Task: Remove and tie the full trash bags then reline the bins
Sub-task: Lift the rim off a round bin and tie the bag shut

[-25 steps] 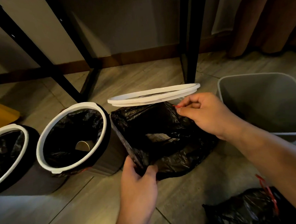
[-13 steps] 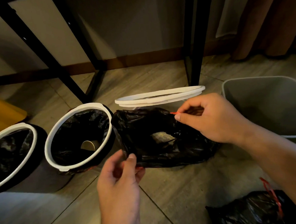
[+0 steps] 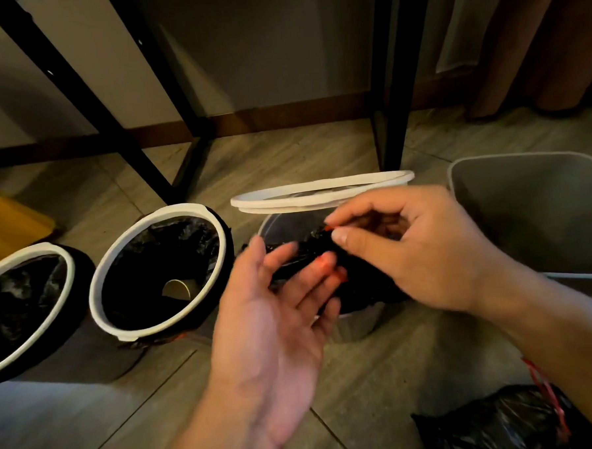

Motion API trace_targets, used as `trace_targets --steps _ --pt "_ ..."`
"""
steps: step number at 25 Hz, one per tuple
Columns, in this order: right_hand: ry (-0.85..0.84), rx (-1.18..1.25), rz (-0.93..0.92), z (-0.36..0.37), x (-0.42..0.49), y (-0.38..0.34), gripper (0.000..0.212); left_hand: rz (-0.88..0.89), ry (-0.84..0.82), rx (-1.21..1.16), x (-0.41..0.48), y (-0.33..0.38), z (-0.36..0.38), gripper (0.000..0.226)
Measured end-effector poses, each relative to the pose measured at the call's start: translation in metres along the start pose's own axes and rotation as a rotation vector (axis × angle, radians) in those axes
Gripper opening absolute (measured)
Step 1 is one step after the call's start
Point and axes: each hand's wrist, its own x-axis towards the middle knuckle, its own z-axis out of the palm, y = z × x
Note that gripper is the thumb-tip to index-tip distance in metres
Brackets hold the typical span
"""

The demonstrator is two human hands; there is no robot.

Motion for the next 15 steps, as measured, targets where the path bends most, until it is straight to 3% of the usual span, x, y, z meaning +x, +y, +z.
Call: trace_targets --steps 7,10,15 --pt "-0.046 -0.004 -0.048 0.001 -0.013 -0.002 0.025 -0.052 -0.095 0.029 0.011 0.009 0.016 0.068" --pt "-0.076 -0.013 -0.078 -0.002 -0.018 0.002 0.028 -0.047 -0.046 0.001 0.012 0.003 0.014 0.069" --pt "-0.122 -0.058 -0.049 -0.011 -0.022 0.006 0.051 -0.080 -0.069 0.009 0.007 -0.009 0.015 0.070"
